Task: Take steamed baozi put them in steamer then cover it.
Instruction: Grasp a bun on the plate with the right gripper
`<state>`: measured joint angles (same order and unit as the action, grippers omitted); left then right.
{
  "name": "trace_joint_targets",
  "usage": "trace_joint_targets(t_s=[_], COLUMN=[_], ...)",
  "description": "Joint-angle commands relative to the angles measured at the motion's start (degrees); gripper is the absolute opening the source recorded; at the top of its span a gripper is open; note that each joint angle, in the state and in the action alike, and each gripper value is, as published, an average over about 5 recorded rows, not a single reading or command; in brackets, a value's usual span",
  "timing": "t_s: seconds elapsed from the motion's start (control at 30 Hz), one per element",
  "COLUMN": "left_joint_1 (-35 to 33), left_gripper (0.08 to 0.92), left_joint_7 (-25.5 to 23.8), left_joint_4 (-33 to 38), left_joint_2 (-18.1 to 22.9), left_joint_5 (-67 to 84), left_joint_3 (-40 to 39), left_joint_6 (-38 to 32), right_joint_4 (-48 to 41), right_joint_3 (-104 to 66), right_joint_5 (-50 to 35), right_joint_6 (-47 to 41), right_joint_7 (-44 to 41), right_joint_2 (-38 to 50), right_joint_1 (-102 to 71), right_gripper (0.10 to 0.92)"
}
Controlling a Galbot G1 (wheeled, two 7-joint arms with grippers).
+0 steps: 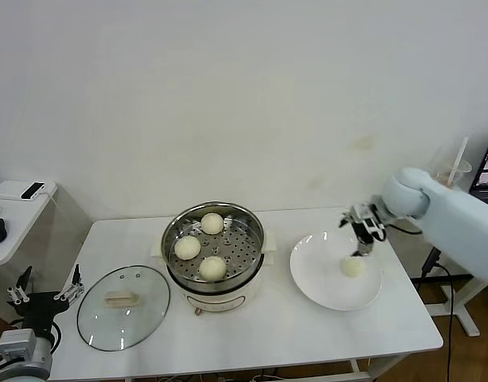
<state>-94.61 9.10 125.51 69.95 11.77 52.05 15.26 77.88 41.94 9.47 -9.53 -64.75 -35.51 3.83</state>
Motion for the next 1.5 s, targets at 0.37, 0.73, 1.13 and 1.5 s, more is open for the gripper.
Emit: trace_joint_targets(t_s=[0.37,0.73,1.13,1.5], left_joint_1=[-0.6,-0.79,-0.53,-0.73], left_gripper=[0.823,0.823,0.823,0.823], left_joint_7=[0.06,0.0,0.03,0.1], left_joint_4=[0.47,0.14,-0.07,0.58], left_joint_2=[0.32,0.63,0.7,0.59], left_joint_5=[-0.25,-0.2,-0.3,-0.34], left_joint_3=[0.1,0.63,0.4,0.48], left_joint_6=[0.51,0.46,0.39,0.38], right_joint_4=[-17.05,-23.05,-23.63,-17.74], right_joint_3=[-13.25,-13.63,-13.91,-12.25], right_joint_5=[10.9,13.41,14.13,10.72], right_joint_6=[4.48,4.83,3.72,1.67], right_joint_7=[1.85,2.21,2.58,-0.7], right_joint_2=[-10.25,-14.84,-14.98,-11.14], right_joint_1=[-14.72,-13.95,-13.99,-11.57], right_gripper=[0.823,0.823,0.789,0.629])
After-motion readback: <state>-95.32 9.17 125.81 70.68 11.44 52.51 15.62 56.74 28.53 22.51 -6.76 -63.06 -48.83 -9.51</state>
